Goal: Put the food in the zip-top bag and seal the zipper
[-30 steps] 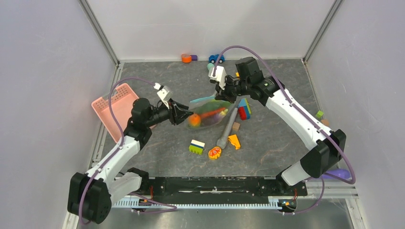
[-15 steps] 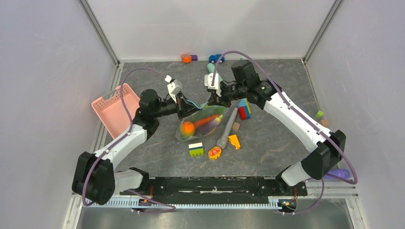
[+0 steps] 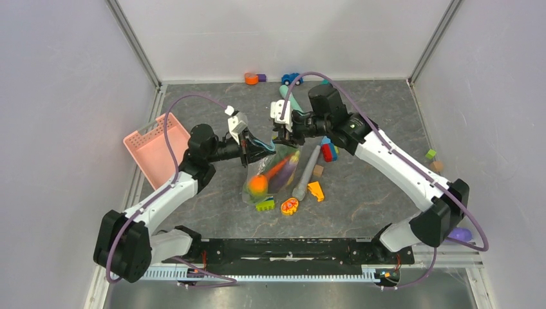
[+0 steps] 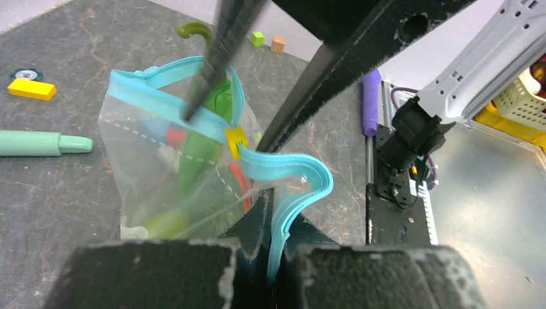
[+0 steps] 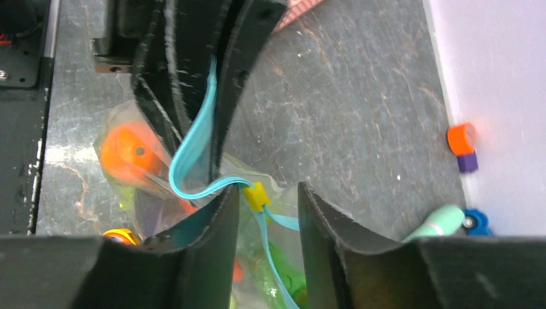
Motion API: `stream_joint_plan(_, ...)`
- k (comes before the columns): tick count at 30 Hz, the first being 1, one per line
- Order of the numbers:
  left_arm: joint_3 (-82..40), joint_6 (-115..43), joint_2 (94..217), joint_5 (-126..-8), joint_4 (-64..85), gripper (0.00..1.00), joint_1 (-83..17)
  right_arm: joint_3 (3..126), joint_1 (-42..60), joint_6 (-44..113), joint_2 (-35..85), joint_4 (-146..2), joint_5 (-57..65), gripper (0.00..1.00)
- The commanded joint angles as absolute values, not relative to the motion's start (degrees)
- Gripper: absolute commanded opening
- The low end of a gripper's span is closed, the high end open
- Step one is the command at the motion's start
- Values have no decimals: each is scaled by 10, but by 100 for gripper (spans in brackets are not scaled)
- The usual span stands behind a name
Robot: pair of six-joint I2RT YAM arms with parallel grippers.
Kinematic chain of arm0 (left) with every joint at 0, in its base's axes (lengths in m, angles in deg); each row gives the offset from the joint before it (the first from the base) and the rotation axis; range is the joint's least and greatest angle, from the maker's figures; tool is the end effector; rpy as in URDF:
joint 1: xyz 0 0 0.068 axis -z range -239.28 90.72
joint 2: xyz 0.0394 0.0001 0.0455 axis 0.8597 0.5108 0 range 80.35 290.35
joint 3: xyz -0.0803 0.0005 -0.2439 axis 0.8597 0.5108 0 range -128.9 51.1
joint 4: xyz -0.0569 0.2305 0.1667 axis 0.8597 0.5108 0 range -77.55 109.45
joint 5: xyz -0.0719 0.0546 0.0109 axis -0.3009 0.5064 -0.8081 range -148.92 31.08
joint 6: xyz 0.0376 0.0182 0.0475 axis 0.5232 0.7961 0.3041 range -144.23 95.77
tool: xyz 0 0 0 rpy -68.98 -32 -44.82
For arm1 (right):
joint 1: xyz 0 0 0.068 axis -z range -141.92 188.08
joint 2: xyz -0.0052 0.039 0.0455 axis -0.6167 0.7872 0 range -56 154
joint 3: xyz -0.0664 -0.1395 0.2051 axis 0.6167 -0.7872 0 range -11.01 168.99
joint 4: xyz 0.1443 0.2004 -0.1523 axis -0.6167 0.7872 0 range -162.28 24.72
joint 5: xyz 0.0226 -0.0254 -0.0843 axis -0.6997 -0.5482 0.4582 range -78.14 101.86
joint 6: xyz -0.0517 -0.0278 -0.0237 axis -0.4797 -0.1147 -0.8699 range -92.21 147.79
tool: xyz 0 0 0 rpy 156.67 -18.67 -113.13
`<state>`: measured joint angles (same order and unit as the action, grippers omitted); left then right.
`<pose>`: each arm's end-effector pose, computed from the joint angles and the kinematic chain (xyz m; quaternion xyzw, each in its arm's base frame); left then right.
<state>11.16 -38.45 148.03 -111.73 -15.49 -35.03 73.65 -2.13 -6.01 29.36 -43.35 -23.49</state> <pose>0.2586 -0.1589 0.2676 0.3691 0.6022 -0.5054 0.4956 0.2682 0.2634 0.3605 -0.6176 0.5658 0.2888 0.4637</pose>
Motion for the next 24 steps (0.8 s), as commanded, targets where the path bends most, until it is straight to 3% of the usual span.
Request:
stream_joint_plan(1,133,-361,1444,-1135,-178,2,-343,717,-27,16,234,-488,-147,54)
stream_joint_plan(4,141,-358,1440,-1130,-174,2,-343,713,-19,137,196,-490,-90,72)
stream_joint_plan(6,141,-359,1442,-1131,-174,2,-344,684,-18,155,156,-506,-78,79)
stream_joint_plan(9,140,-355,1443,-1131,-169,2,-344,632,-9,205,95,-535,34,91)
stream_joint_plan(12,140,-350,1441,-1133,-162,2,-344,628,30,251,86,-507,122,96)
stream_joint_plan(17,139,-328,1431,-1155,-132,2,-343,627,126,304,114,-463,111,98)
stream_joint_plan(21,131,-306,1426,-1178,-96,2,-344,617,212,335,164,-460,-41,91)
stream_joint_plan(24,126,-297,1425,-1185,-79,2,-343,612,218,319,203,-455,-153,84)
